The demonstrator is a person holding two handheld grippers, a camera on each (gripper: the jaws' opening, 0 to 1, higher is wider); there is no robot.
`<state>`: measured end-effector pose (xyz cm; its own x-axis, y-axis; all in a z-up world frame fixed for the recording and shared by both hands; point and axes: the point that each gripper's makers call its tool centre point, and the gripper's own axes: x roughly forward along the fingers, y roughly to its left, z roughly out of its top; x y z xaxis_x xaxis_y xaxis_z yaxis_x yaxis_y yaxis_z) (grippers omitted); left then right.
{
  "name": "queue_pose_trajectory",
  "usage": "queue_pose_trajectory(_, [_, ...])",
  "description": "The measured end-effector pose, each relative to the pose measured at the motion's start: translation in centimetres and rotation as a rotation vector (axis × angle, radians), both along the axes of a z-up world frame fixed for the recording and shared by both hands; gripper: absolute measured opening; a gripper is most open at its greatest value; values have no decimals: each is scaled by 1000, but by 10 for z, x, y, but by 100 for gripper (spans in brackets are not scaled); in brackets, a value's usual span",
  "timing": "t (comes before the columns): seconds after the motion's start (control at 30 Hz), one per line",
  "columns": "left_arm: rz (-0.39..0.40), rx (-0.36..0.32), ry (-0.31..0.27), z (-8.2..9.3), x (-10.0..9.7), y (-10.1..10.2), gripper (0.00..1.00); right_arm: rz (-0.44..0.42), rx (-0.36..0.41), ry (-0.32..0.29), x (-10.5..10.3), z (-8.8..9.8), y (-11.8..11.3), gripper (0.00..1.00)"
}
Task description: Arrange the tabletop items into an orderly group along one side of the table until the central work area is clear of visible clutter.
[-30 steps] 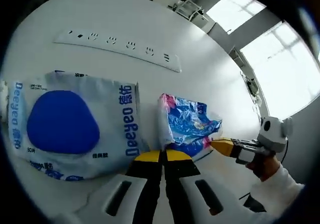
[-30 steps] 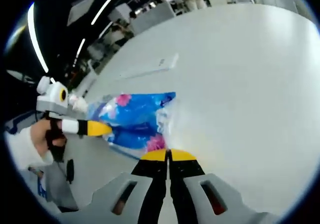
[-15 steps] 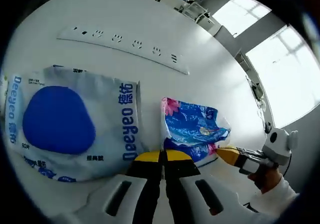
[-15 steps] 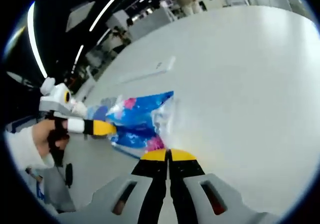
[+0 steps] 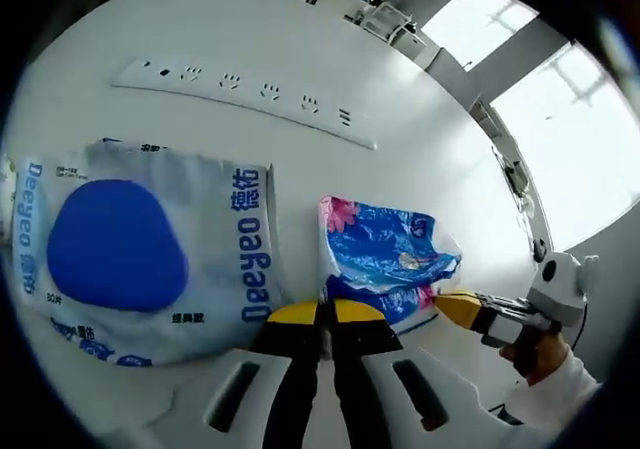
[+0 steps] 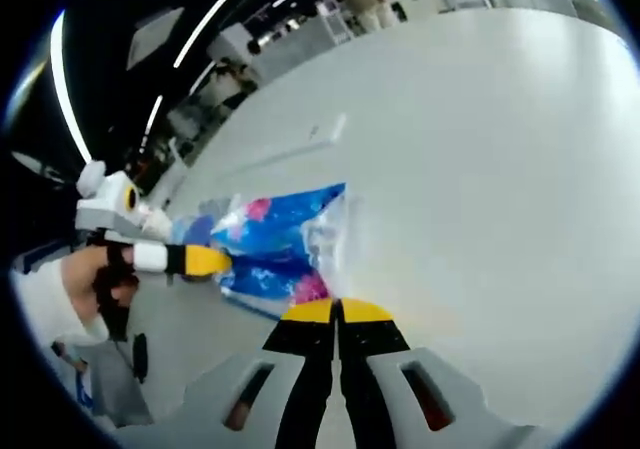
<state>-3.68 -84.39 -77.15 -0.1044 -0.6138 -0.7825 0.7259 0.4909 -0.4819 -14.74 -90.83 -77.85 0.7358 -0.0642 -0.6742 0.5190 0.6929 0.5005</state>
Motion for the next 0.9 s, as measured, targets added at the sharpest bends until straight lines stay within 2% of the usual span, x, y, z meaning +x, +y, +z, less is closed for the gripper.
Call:
queue_pose_trajectory(0.2, [-14, -27, 12, 7, -4, -2, 11, 16, -45, 20, 2, 1, 2, 0])
queue_pose_trajectory(0.37, [-17, -49, -10, 18, -6, 1, 19, 21, -79, 24, 1, 3, 6, 2])
queue_pose_trajectory(0.47, [-16, -58, -20, 23, -8, 7, 24, 19, -96, 18, 1, 6, 9, 10])
queue_pose_trajectory(0.53, [7, -63, -5, 26, -9, 11, 28, 0, -95, 0, 1, 10, 13, 17])
queue_pose_trajectory(0.6, [11, -65, -1, 29, -12, 16, 31, -10, -92, -17, 1, 13, 17, 26])
queue_pose_trajectory(0.7, [-6, -78, -23, 37, -17, 26, 36, 0, -118, -7, -3, 17, 25, 40])
queue_pose_trajectory(0.77, [-17, -88, -48, 42, -20, 36, 42, -23, -105, -3, -10, 21, 32, 48])
queue_pose_trajectory(0.9, [-32, -111, -83, 48, -24, 55, 62, -38, -114, -29, -25, 34, 48, 51])
